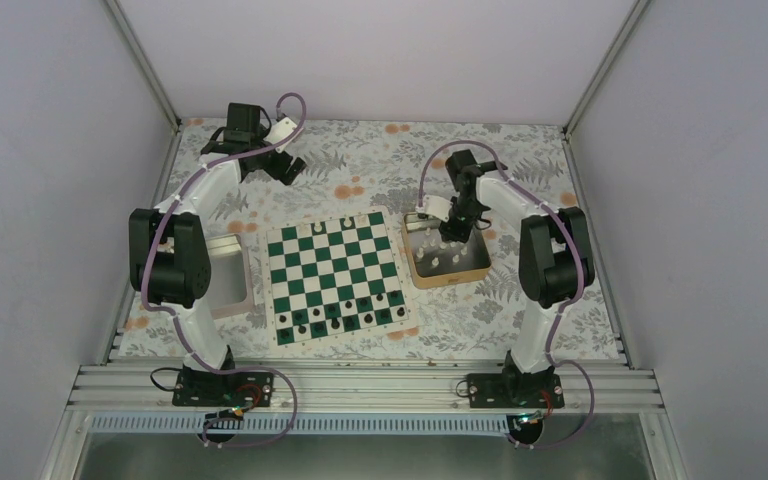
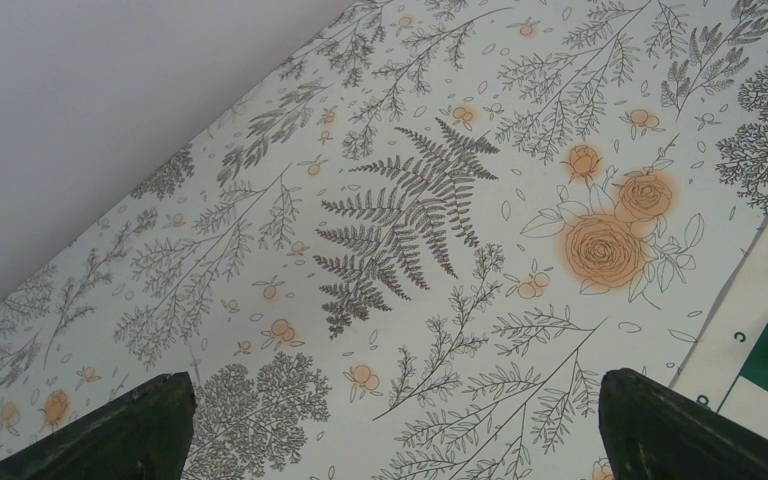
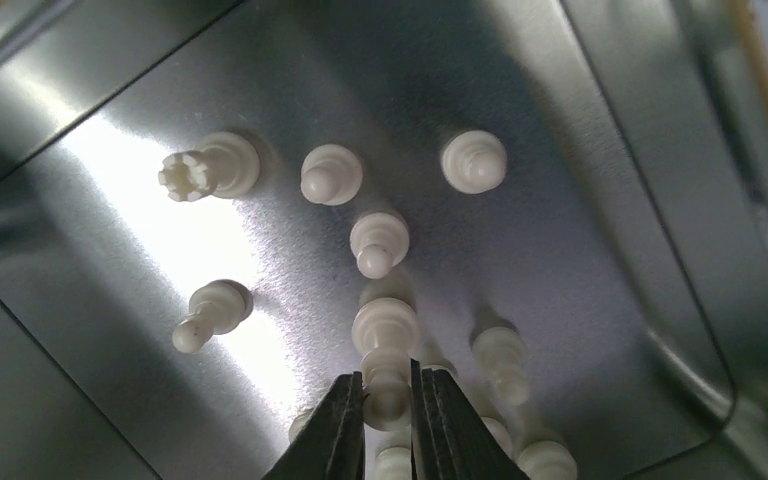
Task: Set up the chess pieces on the board
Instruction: Pick up the chess piece from the storage box.
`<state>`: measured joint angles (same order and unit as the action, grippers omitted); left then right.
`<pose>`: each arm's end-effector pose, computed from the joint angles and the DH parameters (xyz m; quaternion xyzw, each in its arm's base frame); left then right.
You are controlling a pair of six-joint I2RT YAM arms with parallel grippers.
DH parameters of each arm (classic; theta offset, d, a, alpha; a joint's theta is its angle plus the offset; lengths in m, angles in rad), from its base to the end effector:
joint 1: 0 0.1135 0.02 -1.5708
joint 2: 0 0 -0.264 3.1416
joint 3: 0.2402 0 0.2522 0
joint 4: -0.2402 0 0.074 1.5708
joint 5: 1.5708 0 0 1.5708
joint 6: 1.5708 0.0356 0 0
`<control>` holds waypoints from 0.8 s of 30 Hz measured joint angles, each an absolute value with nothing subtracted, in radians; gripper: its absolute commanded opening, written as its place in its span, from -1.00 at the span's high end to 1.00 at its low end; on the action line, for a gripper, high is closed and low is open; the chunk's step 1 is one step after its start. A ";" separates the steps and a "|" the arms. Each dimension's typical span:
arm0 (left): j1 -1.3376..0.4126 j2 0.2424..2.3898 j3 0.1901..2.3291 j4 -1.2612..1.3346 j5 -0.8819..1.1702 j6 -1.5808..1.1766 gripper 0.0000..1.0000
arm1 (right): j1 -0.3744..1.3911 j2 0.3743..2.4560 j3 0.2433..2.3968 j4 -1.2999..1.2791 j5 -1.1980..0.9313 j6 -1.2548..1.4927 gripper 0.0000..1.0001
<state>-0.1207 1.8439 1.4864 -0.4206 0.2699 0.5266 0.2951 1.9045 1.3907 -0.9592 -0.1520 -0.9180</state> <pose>0.4146 -0.0599 0.2622 0.3400 0.8501 -0.0445 0.3997 0.3428 0.1098 0.1861 -0.5708 0.8162 0.0572 0.0696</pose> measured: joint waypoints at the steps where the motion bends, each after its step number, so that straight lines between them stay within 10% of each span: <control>1: -0.121 1.844 1.486 -0.420 0.270 0.527 -1.00 | 0.295 1.905 1.399 -0.968 -0.152 -0.918 0.89; 24: -0.082 1.771 1.411 -0.383 0.258 0.538 -1.00 | 0.585 2.233 2.246 -1.198 -0.121 -0.944 0.88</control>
